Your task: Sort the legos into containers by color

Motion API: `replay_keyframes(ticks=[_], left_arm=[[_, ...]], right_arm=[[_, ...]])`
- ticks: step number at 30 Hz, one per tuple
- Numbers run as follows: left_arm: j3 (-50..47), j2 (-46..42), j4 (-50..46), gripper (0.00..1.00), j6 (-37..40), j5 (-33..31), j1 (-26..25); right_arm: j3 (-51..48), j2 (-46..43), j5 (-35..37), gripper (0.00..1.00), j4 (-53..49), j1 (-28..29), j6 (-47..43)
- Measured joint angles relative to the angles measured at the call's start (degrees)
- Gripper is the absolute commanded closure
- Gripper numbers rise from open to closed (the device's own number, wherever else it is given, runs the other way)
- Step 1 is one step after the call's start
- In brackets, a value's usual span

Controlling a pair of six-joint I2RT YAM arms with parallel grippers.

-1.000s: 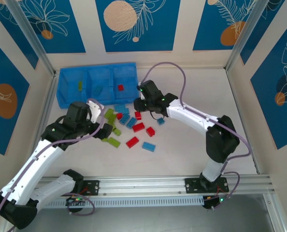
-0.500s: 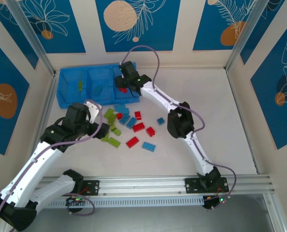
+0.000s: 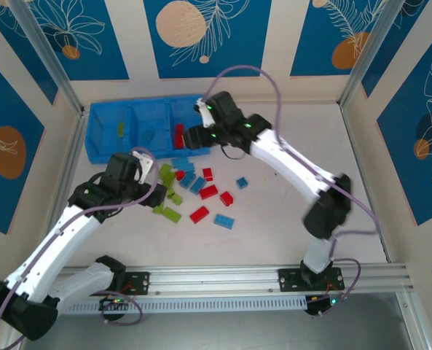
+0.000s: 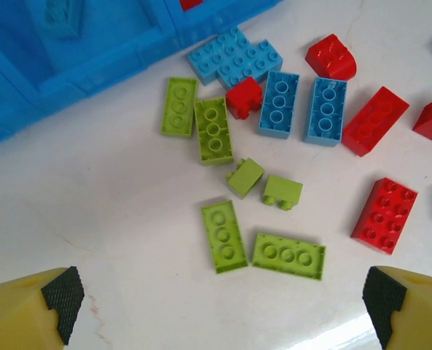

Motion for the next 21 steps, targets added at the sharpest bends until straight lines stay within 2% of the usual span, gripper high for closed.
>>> replay_keyframes(ticks=[3, 6, 12, 17, 21], left_arm=[[0.3, 4.9, 0.6, 0.25, -4.7, 1.6, 0.0], [0.6, 11.3, 1.8, 0.33, -8.1, 2.7, 0.0], [3.7, 27.3, 6.1, 0.34, -10.2, 4.1, 2.0], [5.6, 36.6, 9.7, 0.27, -10.5, 4.8, 4.2], [7.4, 41.2, 11.6, 0.31, -10.3, 4.8, 5.1]], right_arm=[[-10.4, -12.3, -2.4, 0.26, 0.7, 1.1, 1.9], [-19.6, -21.2, -4.0, 0.25, 0.4, 2.4, 4.5], [-31.7, -28.9, -4.5, 0.23, -2.0, 3.8, 9.7], [-33.0, -31.3, -3.5, 0.23, -3.0, 3.8, 11.3], [-33.0, -32.2, -2.6, 0.23, -3.0, 3.8, 11.8]])
